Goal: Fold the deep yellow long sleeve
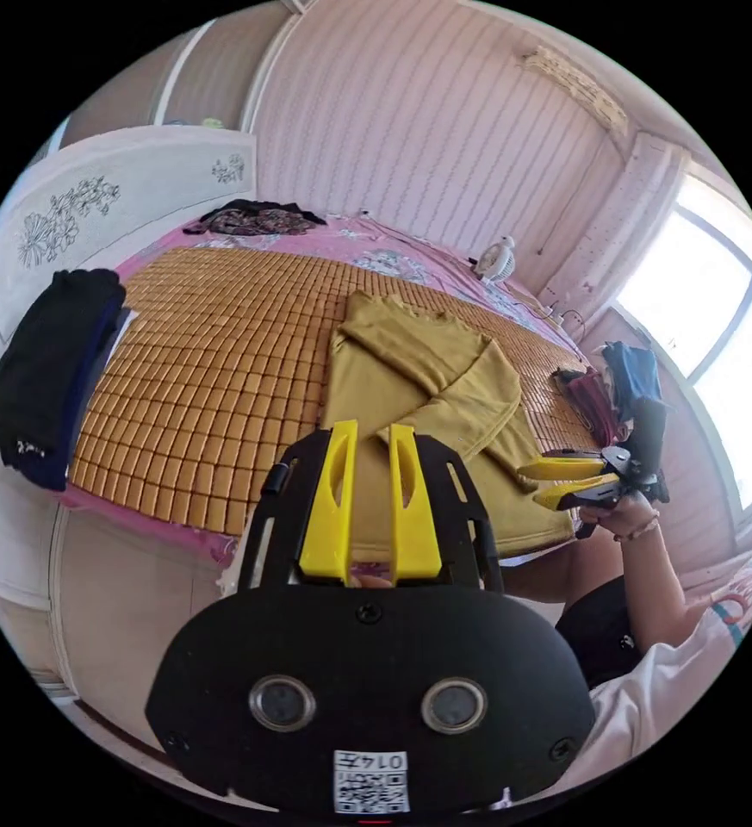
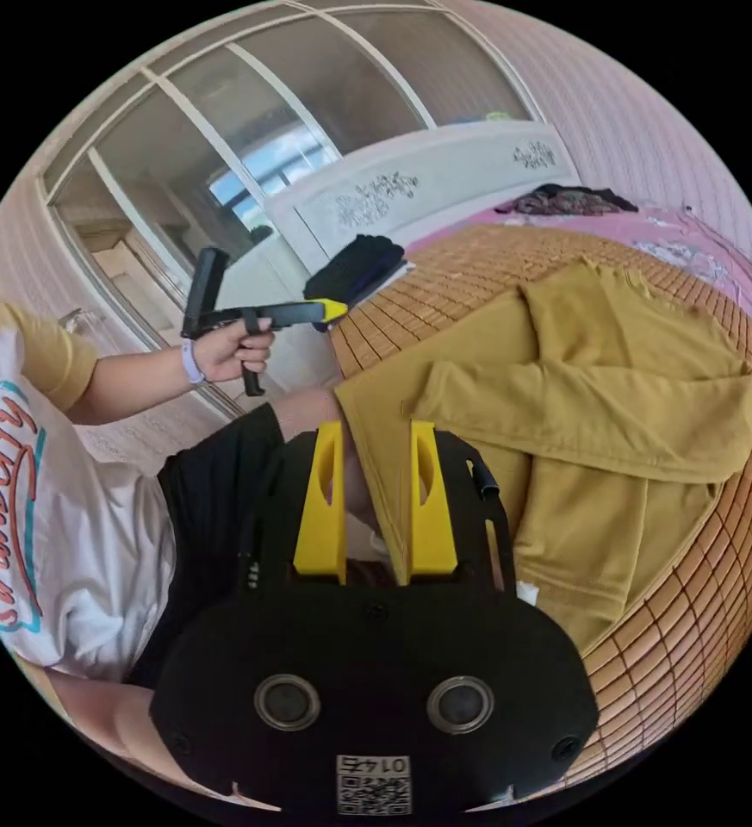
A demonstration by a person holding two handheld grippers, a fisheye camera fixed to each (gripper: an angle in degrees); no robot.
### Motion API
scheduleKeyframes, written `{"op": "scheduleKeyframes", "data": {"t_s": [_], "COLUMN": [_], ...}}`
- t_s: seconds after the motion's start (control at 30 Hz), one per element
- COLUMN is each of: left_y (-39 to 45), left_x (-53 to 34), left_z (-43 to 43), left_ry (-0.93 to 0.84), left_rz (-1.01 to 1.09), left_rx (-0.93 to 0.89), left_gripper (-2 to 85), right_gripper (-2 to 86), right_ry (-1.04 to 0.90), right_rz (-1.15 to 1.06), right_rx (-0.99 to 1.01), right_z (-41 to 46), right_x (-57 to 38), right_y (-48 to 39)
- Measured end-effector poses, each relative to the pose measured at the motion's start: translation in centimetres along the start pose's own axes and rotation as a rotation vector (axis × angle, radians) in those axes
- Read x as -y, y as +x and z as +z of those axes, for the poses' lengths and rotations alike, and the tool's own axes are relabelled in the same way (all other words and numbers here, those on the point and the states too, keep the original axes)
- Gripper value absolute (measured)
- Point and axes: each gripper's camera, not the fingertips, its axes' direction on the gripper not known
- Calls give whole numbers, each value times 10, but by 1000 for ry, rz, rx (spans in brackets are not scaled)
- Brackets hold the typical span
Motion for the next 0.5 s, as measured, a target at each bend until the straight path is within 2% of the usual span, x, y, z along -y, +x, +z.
{"op": "scheduleKeyframes", "data": {"t_s": [0.13, 0.2, 0.33, 0.4, 0.43, 0.5], "left_y": [-24, -26, -24, -22, -21, -20], "left_x": [-14, -11, 4, 12, 13, 15], "left_z": [35, 67, 127, 166, 175, 189], "left_ry": [-9, -8, -88, -202, -234, -234], "left_rz": [-27, -5, 30, 46, 60, 116], "left_rx": [-56, -93, -131, -91, -72, 6], "left_gripper": [72, 79, 94, 101, 95, 70], "right_gripper": [115, 121, 132, 128, 125, 111], "right_ry": [-7, 36, 3, -88, -71, -73], "right_rz": [108, 111, 115, 129, 100, 64], "right_rx": [-120, -137, -239, -304, -316, -330], "right_z": [34, 53, 96, 130, 133, 140], "right_x": [14, 29, 58, 73, 75, 84], "right_y": [8, 3, -2, 6, 5, 8]}}
